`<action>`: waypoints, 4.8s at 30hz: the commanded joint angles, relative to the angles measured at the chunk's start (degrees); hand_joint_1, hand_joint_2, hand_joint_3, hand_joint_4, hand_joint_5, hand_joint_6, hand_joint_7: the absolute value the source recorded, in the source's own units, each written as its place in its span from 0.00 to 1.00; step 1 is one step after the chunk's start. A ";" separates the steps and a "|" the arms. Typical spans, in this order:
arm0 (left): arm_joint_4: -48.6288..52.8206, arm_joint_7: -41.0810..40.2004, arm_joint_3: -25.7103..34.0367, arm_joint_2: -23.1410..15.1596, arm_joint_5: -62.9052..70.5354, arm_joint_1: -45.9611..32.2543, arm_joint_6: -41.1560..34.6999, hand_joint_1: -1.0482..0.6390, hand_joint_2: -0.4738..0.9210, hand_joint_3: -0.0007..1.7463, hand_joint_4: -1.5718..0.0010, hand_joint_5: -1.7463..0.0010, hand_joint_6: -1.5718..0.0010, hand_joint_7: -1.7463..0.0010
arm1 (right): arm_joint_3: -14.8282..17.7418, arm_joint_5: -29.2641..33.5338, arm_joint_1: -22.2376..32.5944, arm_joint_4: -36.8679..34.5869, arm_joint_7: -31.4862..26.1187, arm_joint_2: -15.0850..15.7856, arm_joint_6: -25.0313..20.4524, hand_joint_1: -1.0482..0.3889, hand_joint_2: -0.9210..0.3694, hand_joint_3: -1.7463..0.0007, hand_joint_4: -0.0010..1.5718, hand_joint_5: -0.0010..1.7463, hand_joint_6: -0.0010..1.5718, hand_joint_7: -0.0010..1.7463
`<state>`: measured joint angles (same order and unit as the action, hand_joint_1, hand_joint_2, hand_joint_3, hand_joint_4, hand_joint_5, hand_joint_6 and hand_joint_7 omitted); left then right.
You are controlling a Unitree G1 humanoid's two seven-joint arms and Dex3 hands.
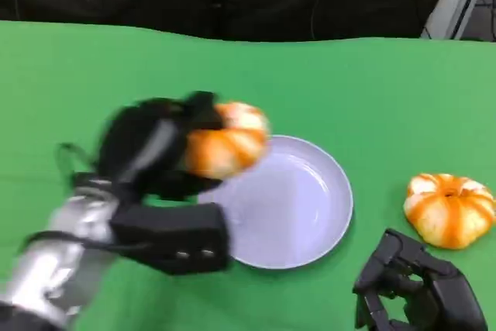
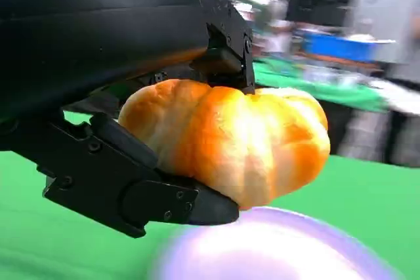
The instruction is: Grasp the bread from the table and place it into the plate.
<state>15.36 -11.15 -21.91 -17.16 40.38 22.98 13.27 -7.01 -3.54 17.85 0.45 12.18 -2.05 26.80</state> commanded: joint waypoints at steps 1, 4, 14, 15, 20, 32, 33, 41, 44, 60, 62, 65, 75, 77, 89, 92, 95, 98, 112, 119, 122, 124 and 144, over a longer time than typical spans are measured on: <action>3.82 1.00 -1.86 1.75 1.02 3.52 0.34 0.58 0.86 0.37 0.56 0.00 0.58 0.03 | 0.32 -0.23 0.69 0.63 -0.71 0.41 0.53 0.62 0.23 0.37 0.50 1.00 0.47 0.88; 7.19 0.15 -3.48 3.52 1.70 4.44 0.65 0.58 0.86 0.36 0.57 0.00 0.60 0.01 | 0.23 -0.46 0.82 0.91 -0.69 0.51 0.43 0.61 0.23 0.37 0.51 1.00 0.47 0.88; 16.90 -0.39 -6.68 7.26 2.84 6.14 0.36 0.57 0.91 0.26 0.56 0.00 0.62 0.02 | 0.12 -0.09 1.08 1.60 -1.32 0.59 -0.19 0.61 0.24 0.38 0.51 1.00 0.47 0.88; 17.86 -0.45 -6.87 7.47 2.88 6.27 0.29 0.57 0.93 0.23 0.56 0.00 0.63 0.01 | 0.10 -0.06 1.09 1.63 -1.38 0.58 -0.17 0.61 0.24 0.38 0.51 1.00 0.47 0.88; 20.71 -1.29 -7.05 8.12 2.55 6.74 0.66 0.59 0.94 0.19 0.56 0.00 0.63 0.00 | 0.01 0.01 1.12 1.74 -1.58 0.59 -0.26 0.61 0.24 0.38 0.51 1.00 0.47 0.88; 27.18 5.07 -7.87 5.65 -0.10 7.69 6.84 0.23 1.00 0.25 0.80 0.88 0.71 0.98 | -0.10 -0.39 0.76 0.96 -1.12 0.72 0.77 0.62 0.24 0.37 0.51 1.00 0.47 0.88; 26.45 5.21 -8.44 5.13 0.88 7.48 6.46 0.22 1.00 0.25 0.82 0.91 0.73 0.99 | -0.08 -0.26 0.78 1.04 -1.28 0.68 0.47 0.62 0.24 0.37 0.51 1.00 0.47 0.88; 25.14 5.09 -9.74 3.87 2.82 6.95 5.78 0.02 1.00 0.45 1.00 1.00 0.99 1.00 | -0.08 -0.37 0.79 1.17 -1.38 0.60 -0.20 0.61 0.25 0.36 0.51 1.00 0.47 0.88; 24.85 4.15 -8.53 3.91 1.19 6.17 7.12 0.01 1.00 0.47 1.00 1.00 1.00 1.00 | 0.00 -0.32 0.72 0.93 -1.33 0.67 0.22 0.61 0.25 0.37 0.51 1.00 0.47 0.88; 18.08 9.21 -4.42 2.02 -5.68 2.87 9.66 0.00 1.00 0.46 1.00 1.00 0.94 0.98 | 0.24 -0.45 0.49 0.75 -1.19 0.90 0.24 0.62 0.25 0.36 0.51 1.00 0.47 0.88; 17.94 9.06 -4.28 2.03 -5.67 2.75 9.82 0.01 1.00 0.45 1.00 1.00 0.91 0.97 | 0.32 -0.67 0.46 0.61 -0.95 1.01 0.40 0.61 0.25 0.36 0.51 1.00 0.47 0.88; 17.84 8.97 -4.09 2.16 -5.87 2.66 10.17 0.02 1.00 0.43 1.00 1.00 0.88 0.96 | 0.30 -0.93 0.60 0.75 -0.83 0.83 0.31 0.61 0.25 0.36 0.51 1.00 0.47 0.88; 17.44 13.96 -2.99 3.18 -7.32 6.00 6.40 0.00 1.00 0.41 0.92 0.97 0.66 0.94 | 0.11 -0.04 0.89 1.37 -1.29 0.70 0.24 0.62 0.25 0.36 0.51 1.00 0.47 0.89; 17.62 14.24 -2.42 3.84 -8.09 6.79 5.98 0.00 1.00 0.40 0.92 0.98 0.56 0.95 | 0.11 -0.11 0.91 1.42 -1.26 0.71 0.07 0.62 0.25 0.36 0.51 1.00 0.47 0.89; 18.37 11.27 -1.82 4.46 -7.08 9.19 6.59 0.00 1.00 0.38 0.76 0.96 0.22 0.96 | 0.00 -0.16 0.81 1.23 -1.43 0.67 0.30 0.62 0.24 0.37 0.51 1.00 0.48 0.88; 18.96 8.62 -1.58 4.46 -6.38 9.25 8.22 0.01 1.00 0.39 0.58 0.95 0.13 0.96 | 0.01 -0.31 0.87 1.47 -1.38 0.74 -0.04 0.62 0.24 0.37 0.51 1.00 0.48 0.88; 20.30 6.34 -1.29 4.68 -6.59 9.40 10.22 0.01 1.00 0.38 0.49 0.95 0.10 0.96 | 0.05 -0.24 0.90 1.53 -1.41 0.81 -0.10 0.62 0.24 0.37 0.51 1.00 0.48 0.88; 21.96 4.10 -0.80 4.97 -7.07 9.69 12.37 0.01 1.00 0.37 0.37 0.94 0.09 0.97 | 0.10 -0.29 0.87 1.33 -1.39 0.79 0.11 0.62 0.23 0.37 0.51 1.00 0.48 0.88; 23.48 3.35 -0.62 5.13 -6.77 10.21 13.66 0.01 1.00 0.38 0.35 0.95 0.09 0.97 | 0.10 -0.32 0.87 1.31 -1.37 0.78 0.12 0.62 0.23 0.37 0.51 1.00 0.48 0.88; 23.49 3.36 -0.58 5.15 -6.74 10.21 13.68 0.01 1.00 0.38 0.35 0.96 0.09 0.97 | 0.10 -0.32 0.87 1.31 -1.37 0.78 0.12 0.62 0.23 0.38 0.51 1.00 0.48 0.88; 23.40 3.46 -0.55 5.09 -6.76 10.21 13.63 0.01 1.00 0.38 0.35 0.96 0.09 0.97 | 0.09 -0.29 0.82 1.24 -1.34 0.80 0.25 0.62 0.23 0.38 0.51 1.00 0.48 0.88; 15.44 12.72 4.15 6.30 -19.68 4.51 10.61 0.16 0.99 0.21 0.33 0.92 0.22 0.70 | 0.03 -0.13 0.76 1.44 -1.55 0.70 -0.19 0.62 0.23 0.38 0.51 1.00 0.48 0.88; -24.79 45.58 23.10 -1.99 -70.21 -26.82 -18.24 0.63 0.91 0.34 0.51 0.61 0.41 0.97 | 0.32 -0.30 0.09 0.97 -1.24 0.91 -0.17 0.61 0.25 0.36 0.51 1.00 0.47 0.88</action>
<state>-8.32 33.79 -0.28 -19.00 -29.06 -2.83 -3.98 -7.16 -3.30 17.97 1.31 10.97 -1.88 26.50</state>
